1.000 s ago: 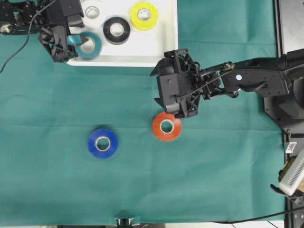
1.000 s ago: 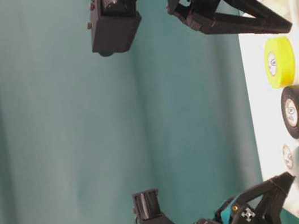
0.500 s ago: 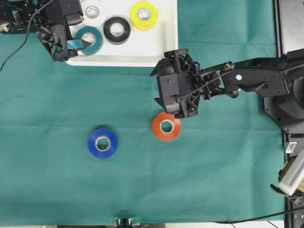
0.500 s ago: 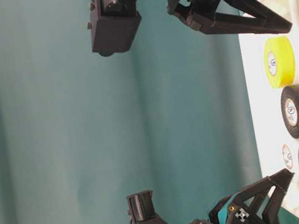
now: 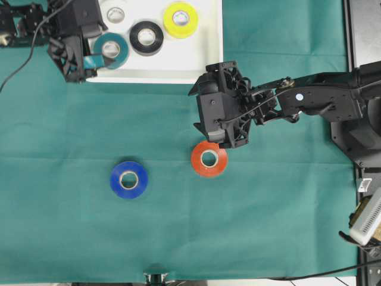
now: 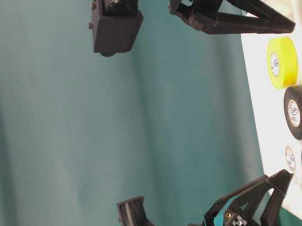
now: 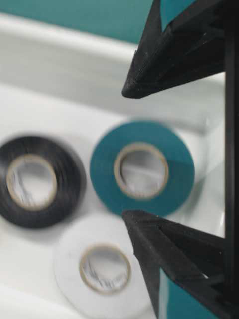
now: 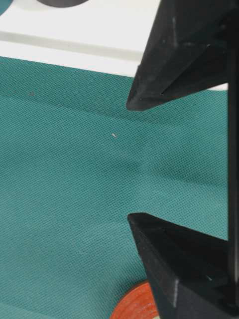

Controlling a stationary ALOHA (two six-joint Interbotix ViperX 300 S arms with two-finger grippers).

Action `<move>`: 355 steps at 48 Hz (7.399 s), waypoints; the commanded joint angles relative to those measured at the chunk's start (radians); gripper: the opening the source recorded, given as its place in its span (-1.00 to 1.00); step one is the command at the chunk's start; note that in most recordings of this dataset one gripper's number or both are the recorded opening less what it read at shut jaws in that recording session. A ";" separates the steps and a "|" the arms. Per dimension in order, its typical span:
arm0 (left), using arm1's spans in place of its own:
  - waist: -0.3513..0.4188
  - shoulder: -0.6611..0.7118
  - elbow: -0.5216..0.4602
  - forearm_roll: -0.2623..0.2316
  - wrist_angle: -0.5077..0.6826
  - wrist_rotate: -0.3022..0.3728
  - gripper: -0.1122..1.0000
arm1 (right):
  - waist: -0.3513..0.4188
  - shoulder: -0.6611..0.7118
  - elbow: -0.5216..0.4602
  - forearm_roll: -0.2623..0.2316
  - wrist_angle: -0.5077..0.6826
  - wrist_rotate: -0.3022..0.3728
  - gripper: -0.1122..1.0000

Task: Put the tape alternately from left to right into the white case.
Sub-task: 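Release the teal tape in the tray's left side and retract the left gripper, then lower the right gripper into the red tape roll and close it, then lift the red tape and carry it into the tray's lower right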

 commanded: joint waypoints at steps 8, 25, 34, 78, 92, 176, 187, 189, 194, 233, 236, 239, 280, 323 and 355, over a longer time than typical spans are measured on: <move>-0.094 -0.046 -0.005 -0.002 -0.005 0.000 0.99 | 0.002 -0.028 -0.006 0.002 -0.008 0.002 0.73; -0.241 -0.051 0.002 0.000 -0.003 -0.002 0.99 | 0.002 -0.026 -0.003 0.002 -0.008 0.002 0.73; -0.296 -0.051 0.011 0.000 -0.003 -0.006 0.99 | 0.002 -0.026 -0.003 0.002 -0.008 0.002 0.73; -0.341 -0.044 0.018 0.000 -0.006 -0.006 0.99 | 0.104 -0.064 0.040 0.008 -0.008 0.061 0.73; -0.341 -0.043 0.012 0.000 -0.005 -0.006 0.99 | 0.147 -0.064 0.067 0.006 -0.008 0.123 0.73; -0.341 -0.041 0.017 -0.002 -0.005 -0.006 0.99 | 0.167 0.098 0.008 0.006 -0.071 0.150 0.29; -0.341 -0.041 0.017 0.000 -0.005 -0.006 0.99 | 0.167 0.087 0.008 0.006 -0.071 0.150 -0.72; -0.341 -0.041 0.017 0.000 -0.006 -0.006 0.99 | 0.167 0.086 0.008 0.006 -0.071 0.150 -0.76; -0.341 -0.041 0.017 0.000 -0.005 -0.006 0.99 | 0.167 0.084 0.008 0.006 -0.071 0.150 -0.76; -0.341 -0.041 0.015 0.000 -0.006 -0.006 0.99 | 0.160 -0.074 -0.005 -0.002 0.072 0.143 -0.76; -0.341 -0.041 0.014 0.000 -0.006 -0.006 0.99 | 0.149 -0.074 -0.011 -0.002 0.078 0.141 -0.76; -0.341 -0.041 0.014 0.000 -0.006 -0.006 0.99 | 0.135 -0.074 -0.020 -0.005 0.087 0.140 -0.76; -0.341 -0.041 0.018 0.000 -0.006 -0.008 0.99 | -0.181 -0.057 -0.084 -0.092 0.126 0.138 -0.76; -0.341 -0.041 0.015 0.000 -0.005 -0.008 0.99 | -0.287 0.005 -0.121 -0.094 0.114 0.138 -0.76; -0.342 -0.041 0.014 0.000 -0.005 -0.008 0.99 | -0.287 0.005 -0.104 -0.094 0.083 0.140 0.69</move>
